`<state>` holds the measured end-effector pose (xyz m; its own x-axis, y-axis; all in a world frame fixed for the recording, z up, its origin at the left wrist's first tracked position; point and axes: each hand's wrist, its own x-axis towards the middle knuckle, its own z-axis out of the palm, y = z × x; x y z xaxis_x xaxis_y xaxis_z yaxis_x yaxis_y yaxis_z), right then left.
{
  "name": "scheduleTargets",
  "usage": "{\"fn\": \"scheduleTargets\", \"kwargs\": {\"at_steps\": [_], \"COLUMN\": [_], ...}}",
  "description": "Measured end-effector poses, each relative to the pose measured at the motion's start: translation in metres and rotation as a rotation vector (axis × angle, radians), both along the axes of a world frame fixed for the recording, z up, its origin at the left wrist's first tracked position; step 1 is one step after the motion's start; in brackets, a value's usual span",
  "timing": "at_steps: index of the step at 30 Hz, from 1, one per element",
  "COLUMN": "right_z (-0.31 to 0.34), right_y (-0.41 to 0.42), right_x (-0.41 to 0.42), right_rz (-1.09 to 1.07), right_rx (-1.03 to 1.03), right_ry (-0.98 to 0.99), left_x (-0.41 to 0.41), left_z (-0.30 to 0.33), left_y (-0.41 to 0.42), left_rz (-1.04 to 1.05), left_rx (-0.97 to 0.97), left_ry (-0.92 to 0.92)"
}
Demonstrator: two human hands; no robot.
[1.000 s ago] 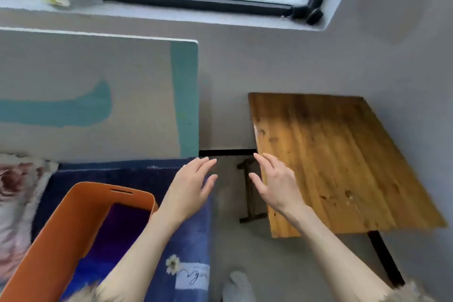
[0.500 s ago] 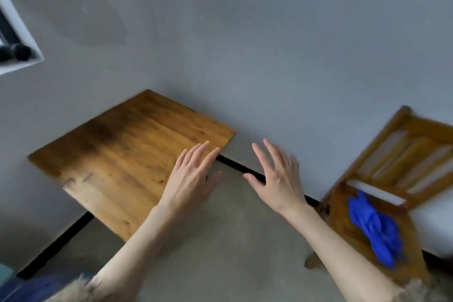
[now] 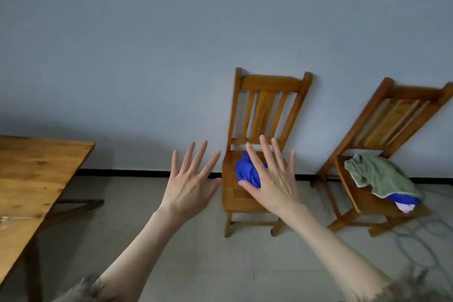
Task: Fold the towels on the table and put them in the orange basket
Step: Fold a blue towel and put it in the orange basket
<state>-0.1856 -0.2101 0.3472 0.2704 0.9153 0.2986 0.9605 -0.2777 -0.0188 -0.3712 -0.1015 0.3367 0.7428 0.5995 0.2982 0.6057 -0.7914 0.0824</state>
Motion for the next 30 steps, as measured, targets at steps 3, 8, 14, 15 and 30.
{"fn": "scheduleTargets", "kwargs": {"at_steps": [3, 8, 14, 15, 30], "right_z": [-0.018, -0.056, -0.132, -0.146, -0.374], "right_y": [-0.013, -0.004, 0.045, 0.053, 0.074], "right_x": [0.051, 0.113, 0.188, 0.199, 0.248], "right_rz": [-0.065, -0.146, -0.183, -0.193, -0.276], "right_rx": [-0.041, -0.135, -0.268, -0.297, -0.486], "right_ry": [0.002, 0.044, 0.104, 0.125, 0.419], "left_x": [0.053, 0.122, 0.193, 0.204, 0.277], "left_z": [-0.017, -0.059, -0.143, -0.159, -0.381], "left_y": [0.002, 0.024, 0.072, 0.08, 0.085], "left_rz": [-0.055, -0.129, -0.153, -0.163, -0.146], "left_rx": [-0.02, -0.089, -0.257, -0.281, -0.535], "left_ry": [0.057, 0.156, 0.286, 0.313, 0.441]}}
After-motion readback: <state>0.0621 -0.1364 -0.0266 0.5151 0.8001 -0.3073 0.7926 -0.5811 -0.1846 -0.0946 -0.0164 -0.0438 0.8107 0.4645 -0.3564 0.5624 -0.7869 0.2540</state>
